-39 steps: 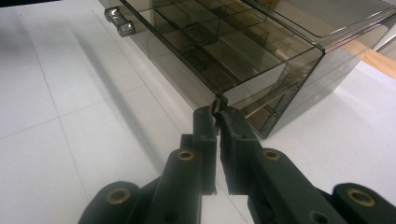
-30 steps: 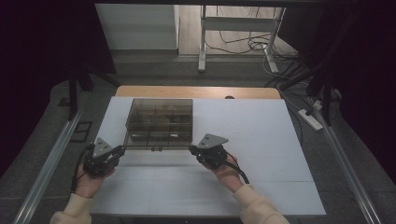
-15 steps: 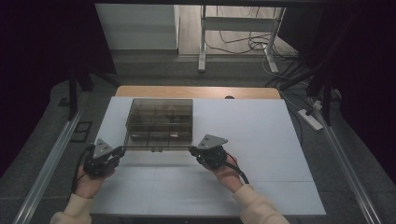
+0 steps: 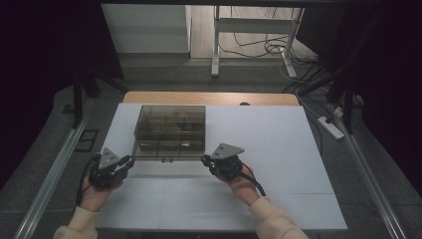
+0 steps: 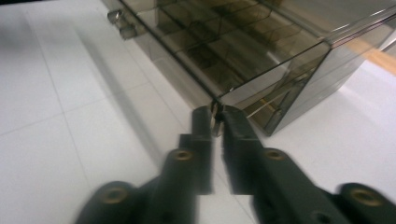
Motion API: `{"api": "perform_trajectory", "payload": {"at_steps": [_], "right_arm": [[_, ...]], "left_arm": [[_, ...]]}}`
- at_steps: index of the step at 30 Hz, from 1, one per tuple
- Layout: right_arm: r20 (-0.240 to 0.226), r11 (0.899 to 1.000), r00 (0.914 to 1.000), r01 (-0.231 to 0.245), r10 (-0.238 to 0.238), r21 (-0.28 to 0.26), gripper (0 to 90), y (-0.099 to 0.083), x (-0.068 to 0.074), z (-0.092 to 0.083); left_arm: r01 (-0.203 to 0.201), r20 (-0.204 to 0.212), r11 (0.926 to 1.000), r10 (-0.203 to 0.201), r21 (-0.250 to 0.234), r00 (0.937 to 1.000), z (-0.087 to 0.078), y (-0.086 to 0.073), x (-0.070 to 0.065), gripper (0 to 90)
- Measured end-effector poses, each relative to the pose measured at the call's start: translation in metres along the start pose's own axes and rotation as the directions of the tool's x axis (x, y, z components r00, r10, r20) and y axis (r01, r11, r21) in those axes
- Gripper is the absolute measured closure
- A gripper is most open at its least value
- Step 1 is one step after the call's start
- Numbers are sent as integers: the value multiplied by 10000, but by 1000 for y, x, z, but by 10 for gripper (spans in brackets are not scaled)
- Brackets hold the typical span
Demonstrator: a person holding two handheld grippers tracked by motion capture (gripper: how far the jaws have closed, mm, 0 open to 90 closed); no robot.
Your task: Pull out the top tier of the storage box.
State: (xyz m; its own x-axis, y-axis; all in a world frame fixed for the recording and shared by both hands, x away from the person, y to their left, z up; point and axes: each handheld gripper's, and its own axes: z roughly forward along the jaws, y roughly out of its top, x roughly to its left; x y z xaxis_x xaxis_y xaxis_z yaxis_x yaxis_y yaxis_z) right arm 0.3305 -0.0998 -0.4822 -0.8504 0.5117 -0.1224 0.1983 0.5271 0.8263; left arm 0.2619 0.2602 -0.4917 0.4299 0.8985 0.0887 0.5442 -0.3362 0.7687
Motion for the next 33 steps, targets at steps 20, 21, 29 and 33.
{"api": "perform_trajectory", "payload": {"at_steps": [20, 21, 29, 33], "right_arm": [[-424, 9987, 9980, -468, 459, -199, 337, -8, -19, -40], [-435, 9988, 9981, -454, 445, -202, 334, -9, -21, -43], [-276, 9984, 9982, -539, 535, -141, 309, -13, -32, -54], [-248, 9979, 9977, -635, 632, -127, 306, -15, -38, -57]], "left_arm": [[72, 2024, 9993, 4, -372, 9793, -18, -20, -38, 272], [61, 2094, 9994, 11, -338, 9778, -18, -20, -41, 272], [-99, 2320, 9998, 131, -151, 9726, -10, -21, -53, 265], [-177, 2396, 9998, 193, -88, 9707, -5, -22, -54, 262]]}}
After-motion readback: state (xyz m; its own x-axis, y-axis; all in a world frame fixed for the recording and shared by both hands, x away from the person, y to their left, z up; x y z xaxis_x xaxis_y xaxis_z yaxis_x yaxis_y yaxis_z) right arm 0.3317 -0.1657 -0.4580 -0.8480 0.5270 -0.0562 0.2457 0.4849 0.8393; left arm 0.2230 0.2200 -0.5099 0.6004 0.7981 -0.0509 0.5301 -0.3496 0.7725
